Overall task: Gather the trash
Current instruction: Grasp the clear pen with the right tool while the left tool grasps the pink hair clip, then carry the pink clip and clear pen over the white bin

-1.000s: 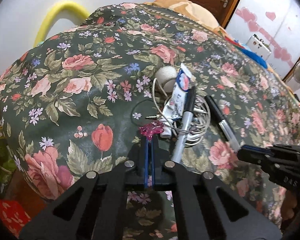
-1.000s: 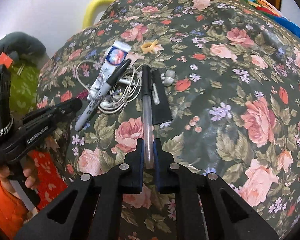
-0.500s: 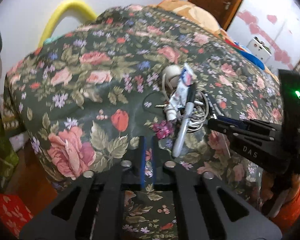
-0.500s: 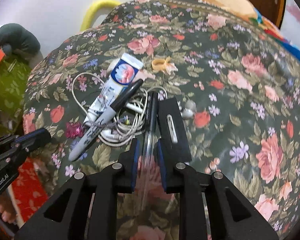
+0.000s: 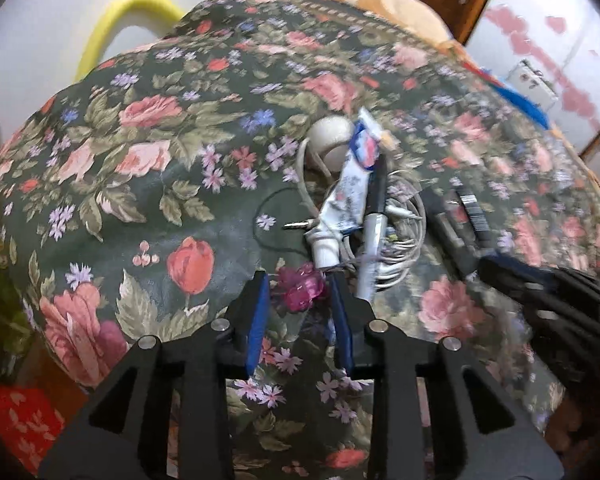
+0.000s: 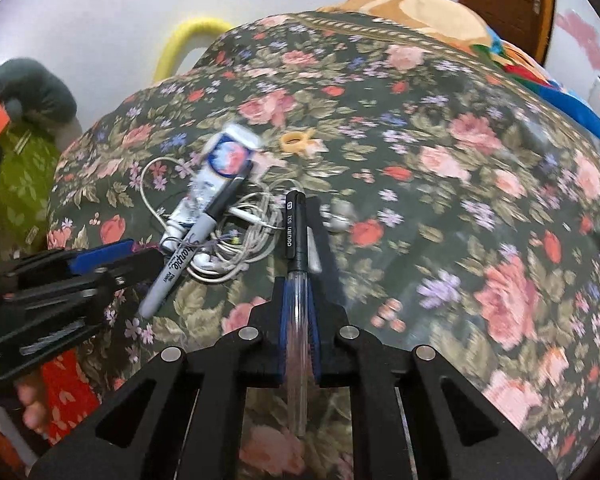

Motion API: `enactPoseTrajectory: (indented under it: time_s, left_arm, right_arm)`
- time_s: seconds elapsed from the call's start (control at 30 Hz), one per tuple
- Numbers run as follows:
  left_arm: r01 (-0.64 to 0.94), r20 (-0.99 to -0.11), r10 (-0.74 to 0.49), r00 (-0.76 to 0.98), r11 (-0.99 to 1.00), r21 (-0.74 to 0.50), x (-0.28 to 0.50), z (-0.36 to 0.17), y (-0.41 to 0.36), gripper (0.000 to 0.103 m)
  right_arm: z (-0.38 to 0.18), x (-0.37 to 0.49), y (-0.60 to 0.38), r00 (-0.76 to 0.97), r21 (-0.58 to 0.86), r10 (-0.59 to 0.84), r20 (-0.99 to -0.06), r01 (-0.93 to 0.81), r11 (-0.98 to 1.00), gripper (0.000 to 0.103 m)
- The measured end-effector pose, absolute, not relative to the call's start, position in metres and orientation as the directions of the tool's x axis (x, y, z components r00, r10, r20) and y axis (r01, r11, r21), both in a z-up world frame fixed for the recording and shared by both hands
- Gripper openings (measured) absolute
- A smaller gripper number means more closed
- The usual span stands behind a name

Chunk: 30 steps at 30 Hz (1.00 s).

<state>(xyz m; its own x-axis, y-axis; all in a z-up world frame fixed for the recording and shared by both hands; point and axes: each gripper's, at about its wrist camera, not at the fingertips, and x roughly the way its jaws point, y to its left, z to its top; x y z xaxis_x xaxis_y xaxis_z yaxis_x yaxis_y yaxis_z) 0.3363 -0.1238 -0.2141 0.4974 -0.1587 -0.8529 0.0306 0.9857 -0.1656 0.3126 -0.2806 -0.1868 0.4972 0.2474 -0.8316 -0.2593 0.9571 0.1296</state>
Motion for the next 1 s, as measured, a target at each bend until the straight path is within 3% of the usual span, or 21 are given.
enactPoseTrajectory:
  time_s: [0.07,0.1,0.2,0.57,1.0]
  left_arm:
    - [0.012,-0.857,-0.129,0.499,0.99,-0.142,0.337,-0.215,-0.127,0.029]
    - [0.012,-0.858,-0.106,0.502,0.993,-0.116,0.337,-0.215,-0.13,0.024]
    - [0.013,-0.854,-0.081,0.514,0.996,-0.086,0.34,-0.216,-0.133,0.023]
    - [0.08,-0.818,-0.217,0.533,0.975,-0.206,0.306,-0.161,-0.133,0.023]
    - [0.03,-0.794,-0.141,0.591,0.988,-0.154,0.231,-0.096,-0.084,0.023]
  right_arm:
    - [-0.181,0.307,-0.29,0.512,0.129,0.235,-0.827,-0.234,0.964,0.008]
    - [-0.179,0.305,-0.294,0.515,0.126,0.228,-0.827,-0.225,0.966,0.008]
    - [-0.174,0.303,-0.303,0.514,0.134,0.225,-0.827,-0.207,0.969,0.008]
    - [-0.139,0.29,-0.296,0.53,0.131,0.238,-0.814,-0.231,0.964,0.008]
    - [-0.087,0.245,-0.238,0.512,0.219,0.375,-0.773,-0.339,0.915,0.008]
